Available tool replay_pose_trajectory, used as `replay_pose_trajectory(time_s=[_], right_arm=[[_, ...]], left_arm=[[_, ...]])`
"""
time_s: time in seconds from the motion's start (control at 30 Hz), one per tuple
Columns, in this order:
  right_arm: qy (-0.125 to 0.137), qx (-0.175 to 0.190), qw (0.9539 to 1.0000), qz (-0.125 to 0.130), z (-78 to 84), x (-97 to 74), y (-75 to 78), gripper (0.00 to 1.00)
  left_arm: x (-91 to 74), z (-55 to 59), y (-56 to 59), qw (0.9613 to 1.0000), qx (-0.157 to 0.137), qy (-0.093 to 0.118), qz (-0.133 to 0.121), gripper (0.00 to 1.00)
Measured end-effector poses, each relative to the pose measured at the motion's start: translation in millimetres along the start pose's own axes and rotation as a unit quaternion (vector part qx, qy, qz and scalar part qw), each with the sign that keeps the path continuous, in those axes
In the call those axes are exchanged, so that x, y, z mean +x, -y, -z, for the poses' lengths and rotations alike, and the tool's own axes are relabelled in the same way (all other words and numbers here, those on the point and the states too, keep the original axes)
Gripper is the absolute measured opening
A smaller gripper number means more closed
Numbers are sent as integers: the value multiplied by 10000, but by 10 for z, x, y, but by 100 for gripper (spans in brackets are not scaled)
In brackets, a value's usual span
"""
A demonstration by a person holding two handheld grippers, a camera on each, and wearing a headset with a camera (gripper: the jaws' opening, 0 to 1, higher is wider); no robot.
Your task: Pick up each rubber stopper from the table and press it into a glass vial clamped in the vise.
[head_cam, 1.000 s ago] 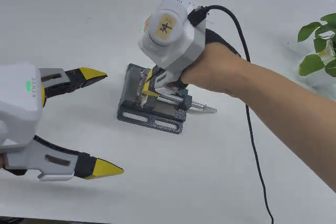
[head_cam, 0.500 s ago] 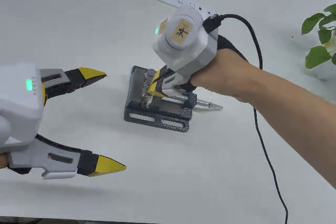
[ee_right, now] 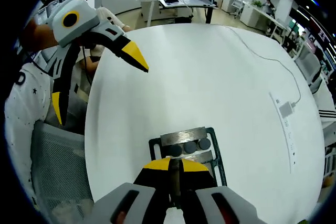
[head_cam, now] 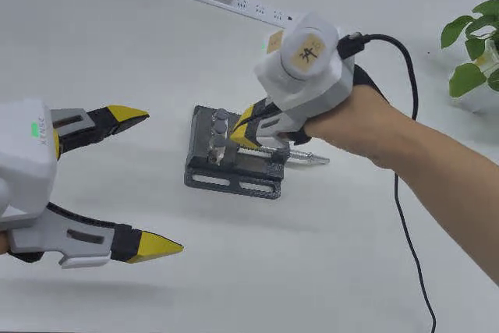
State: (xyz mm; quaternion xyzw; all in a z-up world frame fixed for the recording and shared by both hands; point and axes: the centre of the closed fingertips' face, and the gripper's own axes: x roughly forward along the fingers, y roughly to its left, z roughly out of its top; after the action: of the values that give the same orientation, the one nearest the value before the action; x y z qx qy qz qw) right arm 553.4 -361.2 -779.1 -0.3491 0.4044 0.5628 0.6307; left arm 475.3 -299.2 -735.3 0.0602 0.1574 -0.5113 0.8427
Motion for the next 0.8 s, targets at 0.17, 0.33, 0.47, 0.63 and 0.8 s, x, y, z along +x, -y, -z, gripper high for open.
replay_pose_trajectory(time_s=[0.17, 0.33, 0.47, 0.63, 0.8], right_arm=[[410, 472, 9980, 96, 77, -151, -33, 7], [678, 805, 9942, 204, 224, -261, -48, 13], [890, 999, 9907, 233, 324, -308, -140, 21], [1098, 1215, 9860, 326, 473, -323, -170, 31], [1373, 1340, 9806, 401, 565, -363, -217, 45]], left_arm=[[-23, -21, -32, 10000, -10, 9, -50, 92], [-31, -14, -51, 10000, -11, -33, -67, 93], [-11, 11, -57, 9999, -9, -108, -57, 94], [26, 62, -83, 9997, -12, -216, -73, 96], [57, 138, -116, 9993, 6, -355, -114, 97]])
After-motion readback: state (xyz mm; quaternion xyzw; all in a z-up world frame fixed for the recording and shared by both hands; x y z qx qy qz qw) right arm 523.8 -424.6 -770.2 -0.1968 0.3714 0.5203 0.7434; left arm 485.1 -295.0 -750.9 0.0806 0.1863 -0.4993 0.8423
